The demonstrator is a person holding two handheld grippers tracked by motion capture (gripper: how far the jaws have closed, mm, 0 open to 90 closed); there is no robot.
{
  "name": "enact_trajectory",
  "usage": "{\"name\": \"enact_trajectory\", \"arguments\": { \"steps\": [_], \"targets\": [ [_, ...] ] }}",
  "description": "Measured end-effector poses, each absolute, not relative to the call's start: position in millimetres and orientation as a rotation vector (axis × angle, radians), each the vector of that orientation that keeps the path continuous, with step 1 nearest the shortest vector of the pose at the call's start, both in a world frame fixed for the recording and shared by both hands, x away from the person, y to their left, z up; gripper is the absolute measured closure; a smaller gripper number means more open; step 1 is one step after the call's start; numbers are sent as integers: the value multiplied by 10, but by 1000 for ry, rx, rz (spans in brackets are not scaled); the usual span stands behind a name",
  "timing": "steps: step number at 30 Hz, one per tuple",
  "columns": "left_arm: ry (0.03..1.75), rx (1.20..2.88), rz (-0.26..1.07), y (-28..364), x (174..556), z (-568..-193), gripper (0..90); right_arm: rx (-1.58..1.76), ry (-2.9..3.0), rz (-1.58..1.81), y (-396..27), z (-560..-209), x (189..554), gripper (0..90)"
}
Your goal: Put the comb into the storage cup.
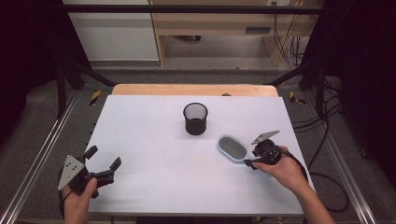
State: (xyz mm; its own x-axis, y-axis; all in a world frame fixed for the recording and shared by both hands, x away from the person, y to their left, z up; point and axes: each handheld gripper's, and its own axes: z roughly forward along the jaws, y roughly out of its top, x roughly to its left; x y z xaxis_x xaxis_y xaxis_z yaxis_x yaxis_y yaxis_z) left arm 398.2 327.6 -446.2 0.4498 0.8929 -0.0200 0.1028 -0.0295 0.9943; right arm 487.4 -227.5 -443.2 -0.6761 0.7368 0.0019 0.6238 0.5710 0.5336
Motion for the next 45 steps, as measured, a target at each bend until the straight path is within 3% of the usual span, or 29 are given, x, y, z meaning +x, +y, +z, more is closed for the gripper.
{"name": "enact_trajectory", "arguments": {
  "steps": [23,37,45],
  "targets": [
    [921,1485,803,3272,3984,-4463,7,1106,2662,676,-2219,-4570,4917,673],
    [925,1485,806,3282,3985,-4464,7,1034,2642,691,-2219,-4538,4856,695],
    [928,1494,792,3248,3986,-4465,8,994,2513,872,-2161,-4398,4700,695]
  ]
}}
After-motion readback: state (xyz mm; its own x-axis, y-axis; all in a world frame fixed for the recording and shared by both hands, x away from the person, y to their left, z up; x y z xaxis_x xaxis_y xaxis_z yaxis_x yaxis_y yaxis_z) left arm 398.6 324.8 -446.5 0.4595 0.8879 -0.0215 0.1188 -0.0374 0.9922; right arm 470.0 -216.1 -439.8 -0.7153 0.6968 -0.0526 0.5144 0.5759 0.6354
